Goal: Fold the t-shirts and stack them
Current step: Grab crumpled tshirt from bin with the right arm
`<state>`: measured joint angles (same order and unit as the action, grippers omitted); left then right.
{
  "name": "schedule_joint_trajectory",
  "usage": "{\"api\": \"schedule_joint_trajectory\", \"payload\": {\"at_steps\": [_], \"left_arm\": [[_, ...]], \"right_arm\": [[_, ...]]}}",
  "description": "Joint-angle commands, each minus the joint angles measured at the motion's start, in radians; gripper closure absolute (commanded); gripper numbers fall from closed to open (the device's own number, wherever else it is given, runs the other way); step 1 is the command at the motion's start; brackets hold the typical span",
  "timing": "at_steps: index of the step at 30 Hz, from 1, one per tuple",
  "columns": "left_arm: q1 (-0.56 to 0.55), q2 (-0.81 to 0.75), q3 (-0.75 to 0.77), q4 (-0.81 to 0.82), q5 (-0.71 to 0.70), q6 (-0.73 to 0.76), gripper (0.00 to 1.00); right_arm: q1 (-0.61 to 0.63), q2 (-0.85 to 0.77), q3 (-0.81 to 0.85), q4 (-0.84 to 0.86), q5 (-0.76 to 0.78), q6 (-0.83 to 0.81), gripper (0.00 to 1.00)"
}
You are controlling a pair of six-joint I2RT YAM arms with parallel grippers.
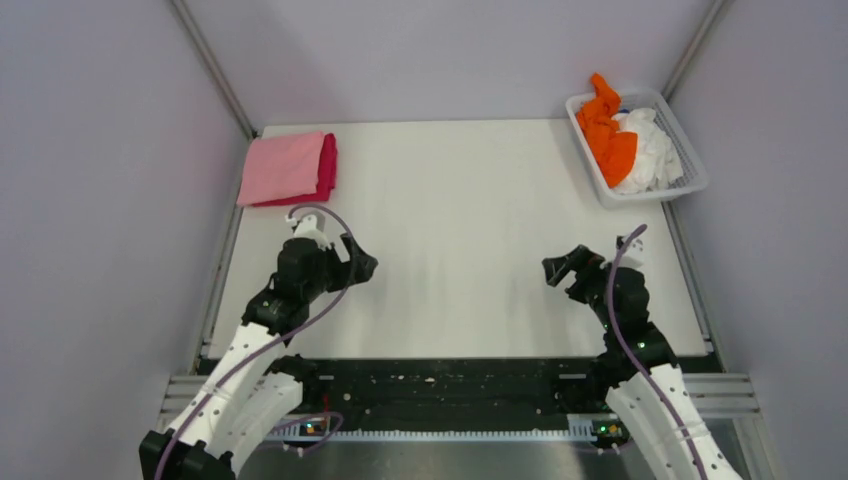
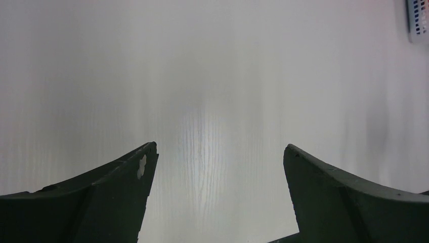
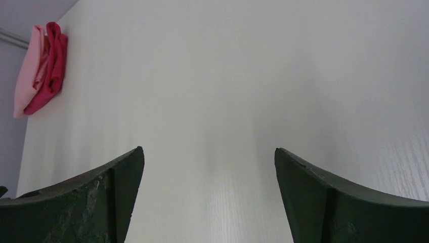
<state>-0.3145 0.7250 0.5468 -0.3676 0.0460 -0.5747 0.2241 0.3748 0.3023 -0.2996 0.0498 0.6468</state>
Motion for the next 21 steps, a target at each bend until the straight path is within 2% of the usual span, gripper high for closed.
{"api": "schedule_joint_trajectory", "payload": {"at_steps": [1, 6, 11, 14, 17, 21], "left_arm": [[-0.003, 0.009, 0.023, 0.086, -0.015, -0.009, 0.01], [-0.003, 0.045, 0.039, 0.121, -0.002, -0.012, 0.01], [-0.002, 0.106, 0.109, 0.108, -0.013, -0.006, 0.01], [-0.002, 0.131, 0.153, 0.073, -0.028, -0.002, 0.01], [-0.002, 0.145, 0.147, 0.118, -0.055, 0.014, 0.01], [0.000, 0.189, 0.155, 0.180, -0.095, 0.024, 0.01]], "right_arm": [[-0.003, 0.021, 0.052, 0.073, -0.002, -0.026, 0.01], [-0.004, 0.177, 0.159, 0.166, 0.057, -0.064, 0.01], [-0.024, 0.482, 0.411, 0.169, 0.241, -0.078, 0.01], [-0.142, 0.704, 0.601, 0.150, 0.183, -0.104, 0.01], [-0.242, 0.936, 0.806, 0.097, 0.125, -0.153, 0.05], [-0.294, 1.234, 1.066, 0.033, 0.139, -0.222, 0.10]]}}
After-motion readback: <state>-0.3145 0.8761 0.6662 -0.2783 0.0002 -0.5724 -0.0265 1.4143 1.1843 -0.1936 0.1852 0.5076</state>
